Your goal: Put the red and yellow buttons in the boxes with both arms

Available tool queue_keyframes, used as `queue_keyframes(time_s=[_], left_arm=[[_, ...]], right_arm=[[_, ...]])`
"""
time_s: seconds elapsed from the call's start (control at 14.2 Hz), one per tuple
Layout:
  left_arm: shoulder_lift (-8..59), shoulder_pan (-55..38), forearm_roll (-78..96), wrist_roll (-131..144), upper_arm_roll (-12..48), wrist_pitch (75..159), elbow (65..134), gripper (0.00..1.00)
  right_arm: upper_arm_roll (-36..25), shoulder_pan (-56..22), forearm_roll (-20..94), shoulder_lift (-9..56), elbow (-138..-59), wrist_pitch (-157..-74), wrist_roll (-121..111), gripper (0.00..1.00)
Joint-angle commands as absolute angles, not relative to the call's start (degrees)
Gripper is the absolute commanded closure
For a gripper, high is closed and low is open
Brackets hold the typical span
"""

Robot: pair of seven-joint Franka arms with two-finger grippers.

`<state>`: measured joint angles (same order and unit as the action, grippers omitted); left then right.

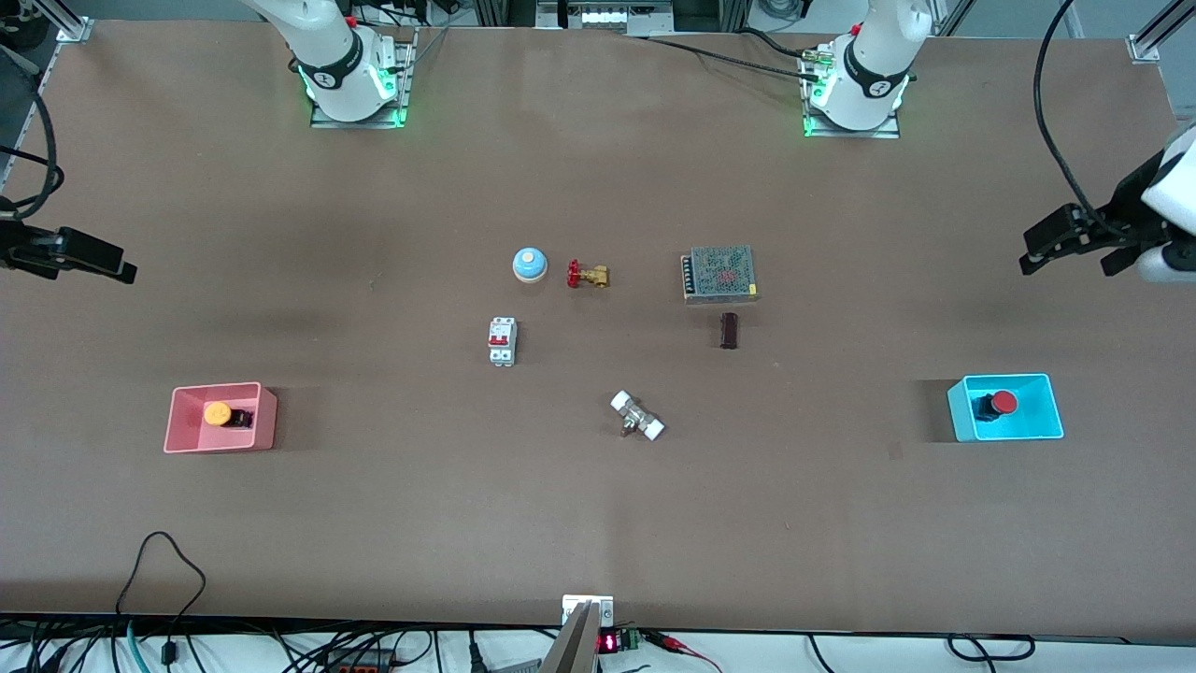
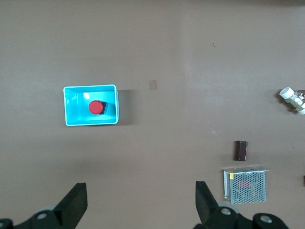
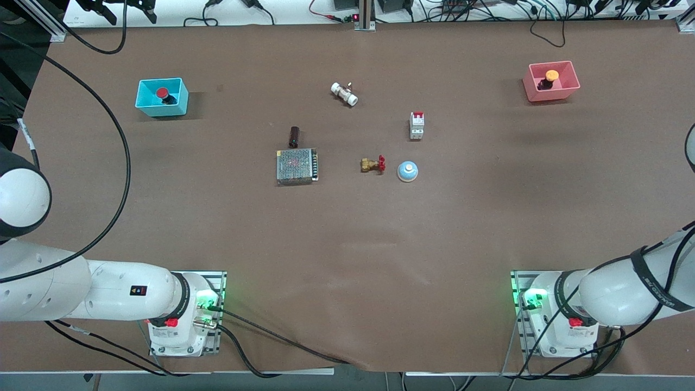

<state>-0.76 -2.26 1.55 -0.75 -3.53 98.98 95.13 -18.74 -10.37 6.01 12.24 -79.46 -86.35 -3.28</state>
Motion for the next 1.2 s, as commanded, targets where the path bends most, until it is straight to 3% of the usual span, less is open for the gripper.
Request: queue_keyframes(time_s=[0.0, 0.14, 0.35, 0.7, 1.12], left_arm=[[-2.9, -3.08, 1.41, -1.93, -4.22, 98.96, 97.21, 0.0], [-2.9, -2.99, 1.41, -1.93, -4.22, 98.88, 97.21, 0.0], [-2.81, -2.99, 1.41, -1.85, -4.22, 98.7, 97.21, 0.0], [-2.81, -2.2, 1.41, -1.85, -4.31, 98.79, 97.21, 0.0], [-2.73, -2.2, 1.41, -1.76, -4.31, 98.88, 97.21, 0.0]], right_arm=[[-9.08, -2.21, -0.14, 9.58, -80.86, -85.52, -2.99, 0.0], [-8.7, -2.63, -2.19, 8.01, -83.74, -87.52, -2.99, 0.0], [-8.44, -3.6, -2.37, 0.55, -94.81, -94.65, -2.81, 0.0], [-7.74, -3.6, -1.76, 0.09, -93.43, -89.48, -2.73, 0.0], [-7.74, -3.6, -2.2, 0.35, -93.08, -90.26, -2.29, 0.0]])
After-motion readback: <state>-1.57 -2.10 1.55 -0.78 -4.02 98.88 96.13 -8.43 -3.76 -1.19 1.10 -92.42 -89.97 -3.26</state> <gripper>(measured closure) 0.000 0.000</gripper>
